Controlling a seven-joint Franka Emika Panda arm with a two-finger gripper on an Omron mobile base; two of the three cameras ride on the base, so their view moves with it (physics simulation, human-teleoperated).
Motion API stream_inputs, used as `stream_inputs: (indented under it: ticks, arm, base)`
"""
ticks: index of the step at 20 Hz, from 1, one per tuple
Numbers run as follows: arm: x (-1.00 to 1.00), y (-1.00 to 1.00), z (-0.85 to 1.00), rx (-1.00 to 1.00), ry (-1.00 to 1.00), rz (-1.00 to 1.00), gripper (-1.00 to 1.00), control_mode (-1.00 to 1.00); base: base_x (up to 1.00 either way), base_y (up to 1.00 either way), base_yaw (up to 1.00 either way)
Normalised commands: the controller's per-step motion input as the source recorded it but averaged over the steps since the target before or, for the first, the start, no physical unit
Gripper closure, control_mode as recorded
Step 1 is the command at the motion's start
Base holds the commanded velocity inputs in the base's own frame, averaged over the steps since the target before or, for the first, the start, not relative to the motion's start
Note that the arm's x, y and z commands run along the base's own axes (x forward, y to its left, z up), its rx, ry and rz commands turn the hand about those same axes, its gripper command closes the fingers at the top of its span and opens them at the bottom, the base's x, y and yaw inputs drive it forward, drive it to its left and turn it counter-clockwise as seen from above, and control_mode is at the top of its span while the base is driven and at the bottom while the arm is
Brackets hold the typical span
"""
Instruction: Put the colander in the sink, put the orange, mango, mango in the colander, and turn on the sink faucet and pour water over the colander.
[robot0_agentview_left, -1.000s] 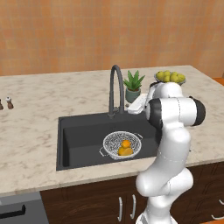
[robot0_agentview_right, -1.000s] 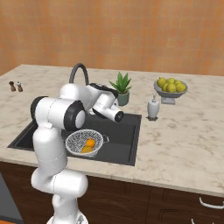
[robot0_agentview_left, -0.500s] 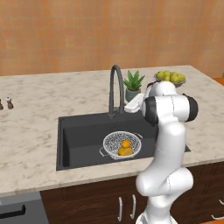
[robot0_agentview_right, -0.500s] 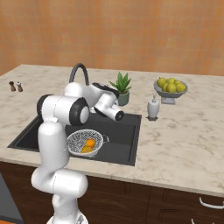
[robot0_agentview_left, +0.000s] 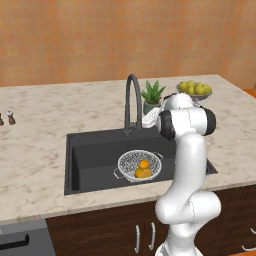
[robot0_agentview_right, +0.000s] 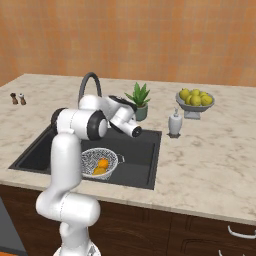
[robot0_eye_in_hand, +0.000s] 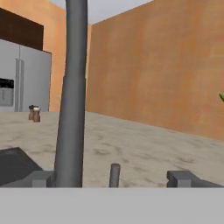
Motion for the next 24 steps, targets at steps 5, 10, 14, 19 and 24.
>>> stream_inputs:
  ticks: [5,10,14,19,24]
  arm:
    - [0.47,0.0,-0.24,0.0,0.0,0.0,-1.0,-1.0]
    - [0.43,0.01,-0.16,0.0,0.0,0.0,-1.0,-1.0]
    - [0.38,0.1,-0.07,0.0,0.0,0.0,-1.0,-1.0]
    - [0.27,0.14,-0.06,0.0,0.0,0.0,-1.0,-1.0]
    - [0.07,0.24,0.0,0.0,0.0,0.0,-1.0,-1.0]
  base:
    - [0.0,0.0,0.0]
    - [0.0,0.0,0.0]
    - [0.0,0.0,0.0]
    - [0.0,0.0,0.0]
    - [0.0,0.0,0.0]
